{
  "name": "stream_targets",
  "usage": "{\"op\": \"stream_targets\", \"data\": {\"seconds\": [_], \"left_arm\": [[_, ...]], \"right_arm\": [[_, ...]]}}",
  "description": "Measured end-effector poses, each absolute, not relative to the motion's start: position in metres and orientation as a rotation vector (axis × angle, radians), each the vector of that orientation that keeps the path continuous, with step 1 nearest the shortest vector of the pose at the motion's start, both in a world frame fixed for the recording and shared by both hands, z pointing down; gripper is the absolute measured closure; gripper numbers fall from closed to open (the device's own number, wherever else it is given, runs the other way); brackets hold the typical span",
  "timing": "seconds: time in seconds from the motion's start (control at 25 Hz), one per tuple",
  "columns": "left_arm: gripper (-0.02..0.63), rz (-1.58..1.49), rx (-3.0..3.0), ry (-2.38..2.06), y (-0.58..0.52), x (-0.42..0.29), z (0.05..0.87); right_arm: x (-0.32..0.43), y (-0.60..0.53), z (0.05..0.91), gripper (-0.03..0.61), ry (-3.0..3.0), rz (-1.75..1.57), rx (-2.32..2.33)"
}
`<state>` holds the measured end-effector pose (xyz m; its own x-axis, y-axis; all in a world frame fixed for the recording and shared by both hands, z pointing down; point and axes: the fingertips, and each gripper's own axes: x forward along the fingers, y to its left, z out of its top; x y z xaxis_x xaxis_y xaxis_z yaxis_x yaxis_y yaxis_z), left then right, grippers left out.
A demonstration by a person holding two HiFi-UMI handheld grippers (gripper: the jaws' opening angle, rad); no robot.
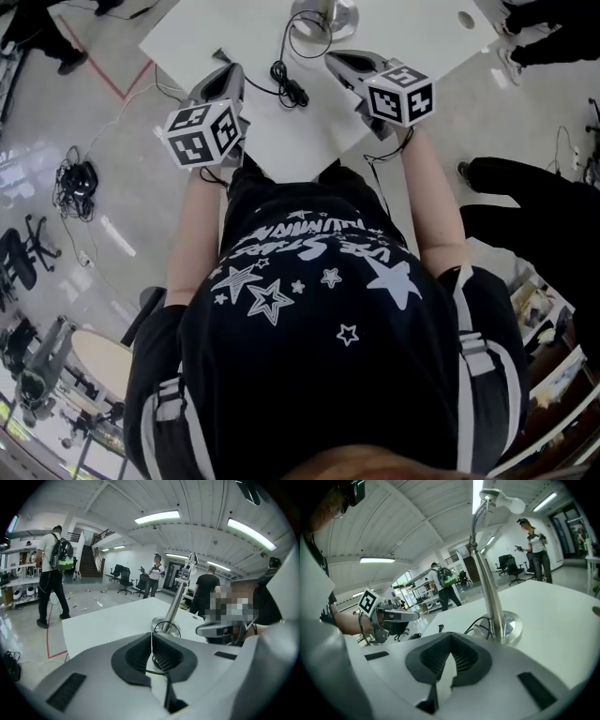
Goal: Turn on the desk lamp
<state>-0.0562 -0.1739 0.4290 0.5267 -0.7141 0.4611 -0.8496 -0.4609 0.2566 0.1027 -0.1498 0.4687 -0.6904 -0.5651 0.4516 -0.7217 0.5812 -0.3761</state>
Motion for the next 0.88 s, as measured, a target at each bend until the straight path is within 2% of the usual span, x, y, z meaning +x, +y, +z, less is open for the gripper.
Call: {"op": "stream_targets", "data": {"seconds": [0.28, 0.88], "left_arm": [[0.601, 0.429, 2.421, -1.069, -0.209, -0.052, 0.424], [0.601, 0.467, 2.678, -0.494, -0.222, -0.047, 0.406]], "right_arm": [[0.114, -0.147, 0.464, 0.574, -2.450, 0.875, 1.345], [0.069, -0.094, 0.443, 0.574, -2.172, 0.867, 1.956]]}}
